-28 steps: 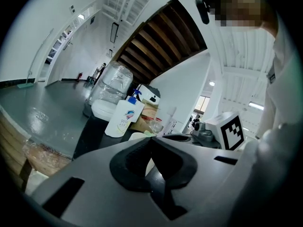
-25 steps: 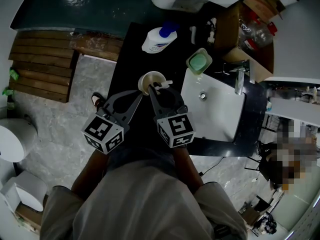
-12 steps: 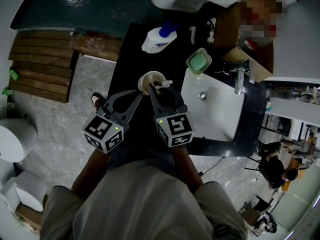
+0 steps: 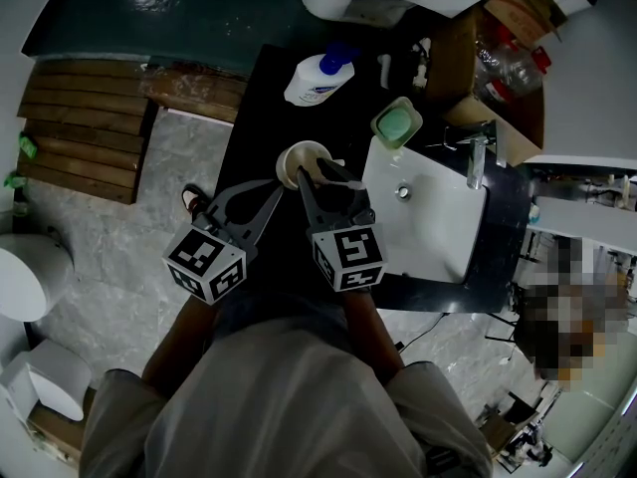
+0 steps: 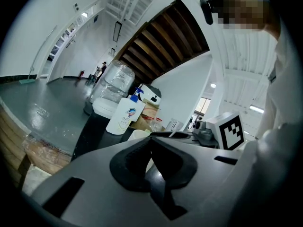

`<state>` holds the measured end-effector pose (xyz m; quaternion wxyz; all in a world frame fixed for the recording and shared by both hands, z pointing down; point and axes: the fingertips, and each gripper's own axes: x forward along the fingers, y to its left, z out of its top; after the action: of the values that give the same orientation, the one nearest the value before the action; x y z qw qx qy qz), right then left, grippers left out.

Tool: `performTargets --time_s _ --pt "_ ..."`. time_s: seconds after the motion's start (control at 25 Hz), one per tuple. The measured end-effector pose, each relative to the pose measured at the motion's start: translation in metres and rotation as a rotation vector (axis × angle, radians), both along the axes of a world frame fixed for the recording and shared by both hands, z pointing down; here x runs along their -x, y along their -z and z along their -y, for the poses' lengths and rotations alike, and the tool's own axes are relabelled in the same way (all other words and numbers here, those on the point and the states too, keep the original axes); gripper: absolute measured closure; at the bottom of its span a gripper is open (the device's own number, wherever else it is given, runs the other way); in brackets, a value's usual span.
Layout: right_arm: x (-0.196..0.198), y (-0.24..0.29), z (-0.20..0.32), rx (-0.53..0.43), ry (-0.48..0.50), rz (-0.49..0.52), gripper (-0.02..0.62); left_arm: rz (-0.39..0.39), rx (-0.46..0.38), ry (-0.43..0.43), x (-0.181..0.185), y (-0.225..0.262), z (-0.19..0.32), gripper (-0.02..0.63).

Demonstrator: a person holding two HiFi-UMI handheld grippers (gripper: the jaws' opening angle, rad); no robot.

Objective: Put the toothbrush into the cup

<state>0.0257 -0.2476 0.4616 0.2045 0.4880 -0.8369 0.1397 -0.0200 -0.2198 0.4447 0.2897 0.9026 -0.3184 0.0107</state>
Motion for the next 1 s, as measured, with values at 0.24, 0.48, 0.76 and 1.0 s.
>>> performTargets --time_s 0.24,0.48,0.76,1.0 --pt "-0.003 0.001 0.0 -0.01 -0.023 -0.014 0.441 -0.001 -0.003 0.002 0.002 0.001 -0.001 0.597" --pt "-0.007 0.003 -0.001 -0.01 -0.046 -0.015 0.392 -0.001 -0.007 0.004 0.001 0.003 -0.004 0.595" --pt "-0.009 0.003 -0.009 0.007 -0.036 -0.036 0.347 -0.001 -0.028 0.005 -0.001 0.01 -0.009 0.597" --pt "-0.012 0.005 -0.02 0.022 -0.029 -0.032 0.347 -0.003 -0.038 0.018 0.002 0.013 -0.014 0.597"
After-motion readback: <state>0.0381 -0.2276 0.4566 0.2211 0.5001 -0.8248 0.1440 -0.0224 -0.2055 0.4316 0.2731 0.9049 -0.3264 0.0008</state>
